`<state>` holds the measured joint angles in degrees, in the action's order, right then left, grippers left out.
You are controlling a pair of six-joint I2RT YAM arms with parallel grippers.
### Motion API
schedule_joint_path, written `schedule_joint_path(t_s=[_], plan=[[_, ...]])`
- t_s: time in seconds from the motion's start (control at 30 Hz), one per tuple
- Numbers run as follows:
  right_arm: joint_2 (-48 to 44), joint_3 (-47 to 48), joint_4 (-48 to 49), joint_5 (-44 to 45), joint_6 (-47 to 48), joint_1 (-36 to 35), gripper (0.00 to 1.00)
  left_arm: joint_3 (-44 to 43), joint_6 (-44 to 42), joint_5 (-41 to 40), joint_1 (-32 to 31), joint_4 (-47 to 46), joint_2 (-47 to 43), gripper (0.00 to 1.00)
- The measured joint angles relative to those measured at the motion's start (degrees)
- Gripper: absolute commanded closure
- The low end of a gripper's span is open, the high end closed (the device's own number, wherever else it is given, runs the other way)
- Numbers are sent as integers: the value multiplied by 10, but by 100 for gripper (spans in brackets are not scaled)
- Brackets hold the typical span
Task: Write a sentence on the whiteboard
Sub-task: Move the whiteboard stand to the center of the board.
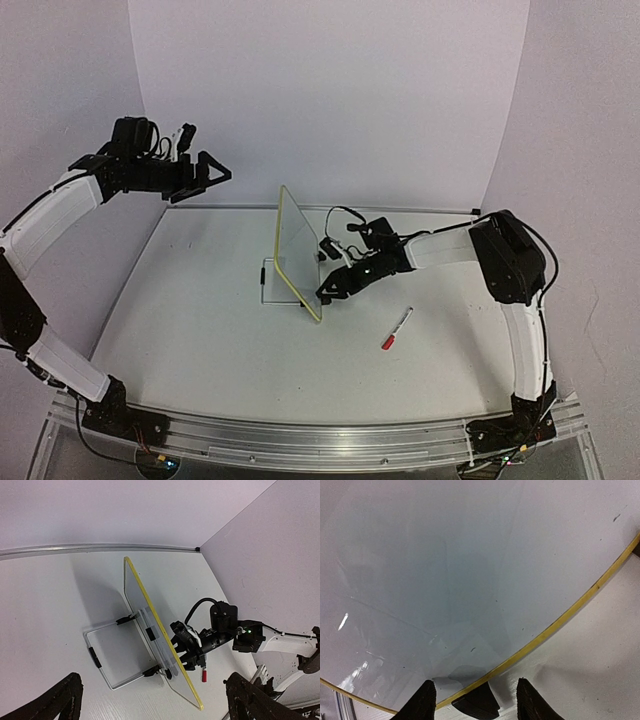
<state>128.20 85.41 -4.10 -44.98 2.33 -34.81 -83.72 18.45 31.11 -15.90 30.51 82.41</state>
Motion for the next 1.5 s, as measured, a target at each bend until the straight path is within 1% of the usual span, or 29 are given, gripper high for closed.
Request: schedule_joint_path(t_s=[0.27,0.47,0.67,0.87,0.97,1.23,1.37,1.43,1.5], plan=[[6,-2,-13,-46,-4,-2,53,19,7,-9,6,5,-4,1],[0,-39,-4,-50,-7,-17,55,32,7,-11,10,5,-4,0],[-35,-84,14,-24,-27,-61,56,41,6,-12,14,6,-5,0],[-46,-93,38,34,-49,-118,56,44,4,-13,21,10,-14,0],[-48,-95,56,76,-62,-145,56,50,0,-13,25,10,-23,0],[-52,-134,148,211,-100,-196,57,67,0,-13,34,10,-41,0],[-52,-136,167,264,-103,-209,61,71,0,-13,37,10,-42,0],[-52,-136,173,281,-104,-212,67,73,0,-13,38,10,-44,0],[-52,-135,176,295,-103,-214,77,74,0,-13,40,10,-44,0]])
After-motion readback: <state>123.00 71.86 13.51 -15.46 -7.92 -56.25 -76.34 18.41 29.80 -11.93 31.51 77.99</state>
